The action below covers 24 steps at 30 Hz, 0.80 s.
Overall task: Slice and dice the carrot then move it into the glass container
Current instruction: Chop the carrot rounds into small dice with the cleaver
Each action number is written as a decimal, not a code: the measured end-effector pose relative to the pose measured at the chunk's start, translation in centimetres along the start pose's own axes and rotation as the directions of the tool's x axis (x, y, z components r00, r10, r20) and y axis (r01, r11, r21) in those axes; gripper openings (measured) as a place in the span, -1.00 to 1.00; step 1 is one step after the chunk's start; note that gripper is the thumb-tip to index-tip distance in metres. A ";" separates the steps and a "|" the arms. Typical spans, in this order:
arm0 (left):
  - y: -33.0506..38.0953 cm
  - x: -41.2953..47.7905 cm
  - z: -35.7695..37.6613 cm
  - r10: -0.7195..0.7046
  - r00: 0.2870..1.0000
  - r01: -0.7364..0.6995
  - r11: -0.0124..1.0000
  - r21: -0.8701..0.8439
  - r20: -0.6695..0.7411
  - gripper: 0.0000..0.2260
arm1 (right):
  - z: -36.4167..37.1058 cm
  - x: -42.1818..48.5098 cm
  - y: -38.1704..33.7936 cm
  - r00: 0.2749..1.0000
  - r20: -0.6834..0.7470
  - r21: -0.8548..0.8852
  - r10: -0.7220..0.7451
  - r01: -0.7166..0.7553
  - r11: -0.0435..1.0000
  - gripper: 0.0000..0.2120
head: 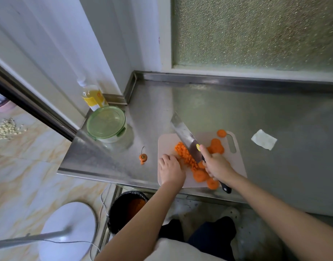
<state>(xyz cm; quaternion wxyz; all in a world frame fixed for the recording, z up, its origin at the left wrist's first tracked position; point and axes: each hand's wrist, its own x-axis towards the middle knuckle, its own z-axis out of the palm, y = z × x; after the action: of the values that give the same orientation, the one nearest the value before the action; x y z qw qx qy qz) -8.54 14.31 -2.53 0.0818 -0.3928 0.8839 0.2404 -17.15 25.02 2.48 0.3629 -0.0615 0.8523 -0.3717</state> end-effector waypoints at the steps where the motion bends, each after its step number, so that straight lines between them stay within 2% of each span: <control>1: -0.4 0.0 -0.1 0.052 0.999 -0.052 0.998 0.044 -0.003 -0.71 | 0.0 0.0 0.1 1.000 -0.003 0.006 0.004 -0.004 1.000 -0.40; 5: -1.7 -0.2 -0.7 0.235 0.971 -0.239 0.962 0.130 0.041 -0.67 | 0.2 -0.3 0.4 1.000 -0.005 0.027 0.003 -0.003 1.000 -0.41; 8: -2.0 -0.2 -1.3 0.292 0.955 -0.297 0.946 0.131 0.059 -0.64 | 0.5 -0.5 0.3 1.000 0.001 0.021 0.002 -0.002 1.000 -0.41; 13: -2.7 -0.4 -1.8 0.303 0.946 -0.287 0.949 0.133 -0.118 -0.72 | 0.8 -1.3 -0.4 0.999 0.034 0.128 0.011 -0.015 0.992 -0.41; 16: -2.0 -0.4 -1.6 0.272 0.930 -0.268 0.962 0.049 -0.246 -0.79 | 0.7 -1.7 -0.9 0.999 0.037 0.199 0.028 -0.034 0.979 -0.42; 20: -0.4 0.1 -1.3 0.208 0.965 -0.205 0.978 0.038 -0.159 -0.73 | 0.6 -1.9 -1.1 0.999 0.019 0.234 0.045 -0.048 0.971 -0.42; 24: 0.4 0.8 -1.1 0.199 0.971 -0.190 0.979 0.080 -0.129 -0.78 | 0.3 -2.3 -0.9 0.999 0.014 0.230 0.050 -0.052 0.972 -0.42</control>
<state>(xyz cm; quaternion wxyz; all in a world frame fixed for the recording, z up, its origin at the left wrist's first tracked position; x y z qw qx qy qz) -9.29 13.53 -1.71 0.0104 -0.3169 0.9291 0.1902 -15.42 25.07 4.22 0.3804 0.0012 0.8034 -0.4581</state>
